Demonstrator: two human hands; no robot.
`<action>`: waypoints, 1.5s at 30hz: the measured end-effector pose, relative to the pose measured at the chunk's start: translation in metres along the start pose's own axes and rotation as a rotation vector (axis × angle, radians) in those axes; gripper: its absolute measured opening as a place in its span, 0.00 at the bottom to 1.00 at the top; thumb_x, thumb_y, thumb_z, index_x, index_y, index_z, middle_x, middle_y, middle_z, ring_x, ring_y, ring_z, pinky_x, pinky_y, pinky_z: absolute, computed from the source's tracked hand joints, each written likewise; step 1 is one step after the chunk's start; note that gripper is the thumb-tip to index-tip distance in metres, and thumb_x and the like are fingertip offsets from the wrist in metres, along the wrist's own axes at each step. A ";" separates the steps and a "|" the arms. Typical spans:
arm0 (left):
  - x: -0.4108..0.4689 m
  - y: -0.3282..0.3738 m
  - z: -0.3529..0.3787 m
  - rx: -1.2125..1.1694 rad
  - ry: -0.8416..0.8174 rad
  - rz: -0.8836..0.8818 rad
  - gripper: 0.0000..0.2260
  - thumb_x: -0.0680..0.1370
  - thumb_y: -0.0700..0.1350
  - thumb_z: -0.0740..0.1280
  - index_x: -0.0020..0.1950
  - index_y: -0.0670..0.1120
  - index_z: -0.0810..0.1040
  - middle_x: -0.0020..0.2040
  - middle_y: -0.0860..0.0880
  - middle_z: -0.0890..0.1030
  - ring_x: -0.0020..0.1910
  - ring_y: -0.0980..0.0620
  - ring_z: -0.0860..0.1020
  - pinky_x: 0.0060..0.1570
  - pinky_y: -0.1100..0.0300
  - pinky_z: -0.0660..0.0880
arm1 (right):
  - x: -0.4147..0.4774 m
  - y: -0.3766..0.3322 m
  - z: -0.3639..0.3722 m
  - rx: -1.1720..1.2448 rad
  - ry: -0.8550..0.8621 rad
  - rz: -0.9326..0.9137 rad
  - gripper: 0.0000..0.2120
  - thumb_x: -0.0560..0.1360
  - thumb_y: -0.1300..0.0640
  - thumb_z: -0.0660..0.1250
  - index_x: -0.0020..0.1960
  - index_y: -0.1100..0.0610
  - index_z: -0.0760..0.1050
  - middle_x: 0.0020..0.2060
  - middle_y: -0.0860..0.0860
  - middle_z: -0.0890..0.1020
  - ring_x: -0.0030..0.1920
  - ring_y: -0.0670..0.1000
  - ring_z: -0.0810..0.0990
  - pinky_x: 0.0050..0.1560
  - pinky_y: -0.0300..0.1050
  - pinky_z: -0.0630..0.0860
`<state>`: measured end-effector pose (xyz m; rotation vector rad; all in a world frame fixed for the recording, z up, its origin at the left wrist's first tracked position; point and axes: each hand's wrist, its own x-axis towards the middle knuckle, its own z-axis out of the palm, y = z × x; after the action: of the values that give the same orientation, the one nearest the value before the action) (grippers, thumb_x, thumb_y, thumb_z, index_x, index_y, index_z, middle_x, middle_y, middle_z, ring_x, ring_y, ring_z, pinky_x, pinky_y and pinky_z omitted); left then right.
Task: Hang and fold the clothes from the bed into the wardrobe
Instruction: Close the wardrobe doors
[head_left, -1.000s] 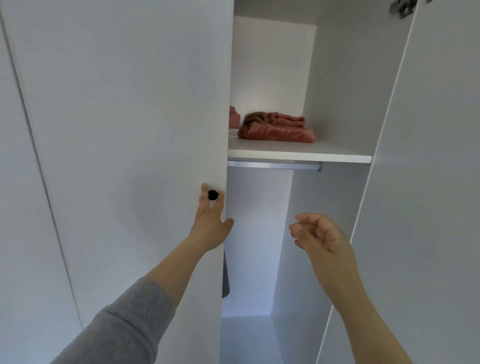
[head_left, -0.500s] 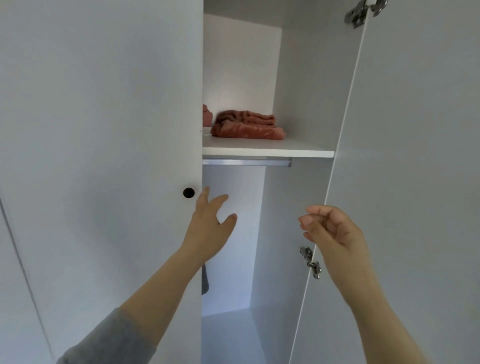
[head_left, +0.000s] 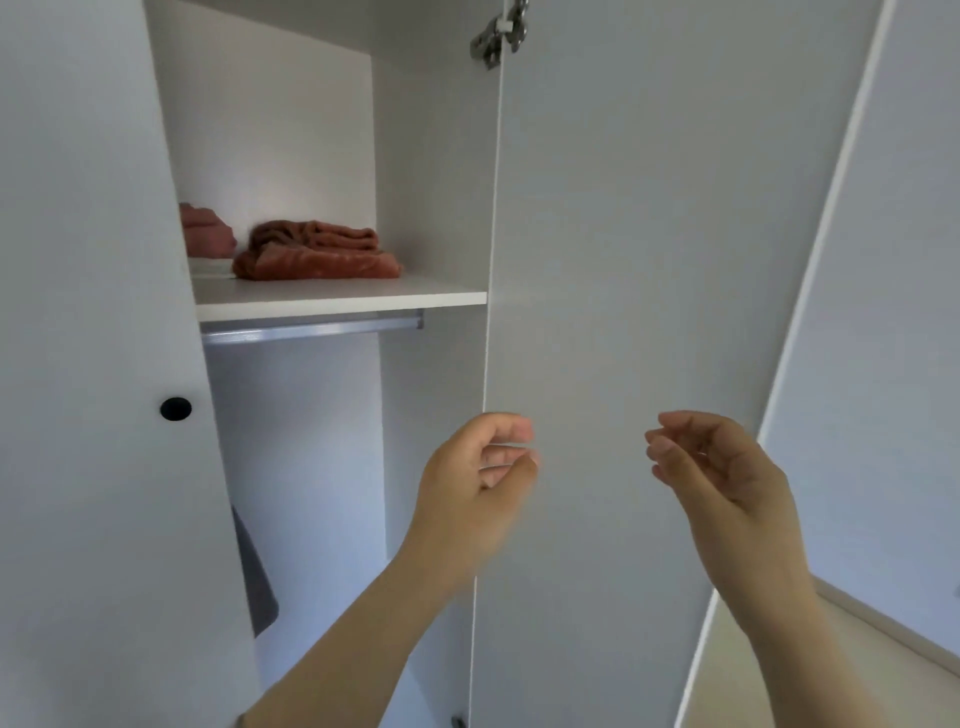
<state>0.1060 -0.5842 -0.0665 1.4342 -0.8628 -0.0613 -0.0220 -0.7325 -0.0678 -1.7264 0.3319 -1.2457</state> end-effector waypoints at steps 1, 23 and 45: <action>0.000 0.001 0.010 -0.017 -0.024 0.007 0.09 0.77 0.36 0.68 0.54 0.47 0.80 0.52 0.54 0.82 0.48 0.62 0.80 0.45 0.73 0.73 | -0.002 -0.001 -0.010 -0.012 0.023 0.004 0.07 0.76 0.58 0.68 0.50 0.46 0.79 0.45 0.45 0.84 0.49 0.48 0.83 0.54 0.45 0.78; -0.002 0.004 0.060 -0.012 -0.103 0.018 0.09 0.77 0.36 0.67 0.55 0.46 0.79 0.53 0.53 0.82 0.47 0.64 0.80 0.45 0.74 0.72 | 0.026 0.033 -0.046 -0.236 0.111 0.187 0.04 0.76 0.54 0.66 0.48 0.54 0.73 0.50 0.51 0.79 0.55 0.54 0.77 0.56 0.51 0.75; -0.050 -0.033 -0.103 0.169 0.173 -0.020 0.09 0.76 0.39 0.69 0.53 0.51 0.80 0.48 0.57 0.83 0.47 0.65 0.80 0.45 0.77 0.72 | -0.058 -0.006 0.102 -0.096 -0.056 -0.033 0.07 0.75 0.53 0.70 0.43 0.47 0.72 0.38 0.39 0.79 0.39 0.40 0.77 0.36 0.27 0.71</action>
<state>0.1416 -0.4784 -0.1085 1.5809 -0.7245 0.1214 0.0369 -0.6357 -0.1007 -1.8512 0.3359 -1.2201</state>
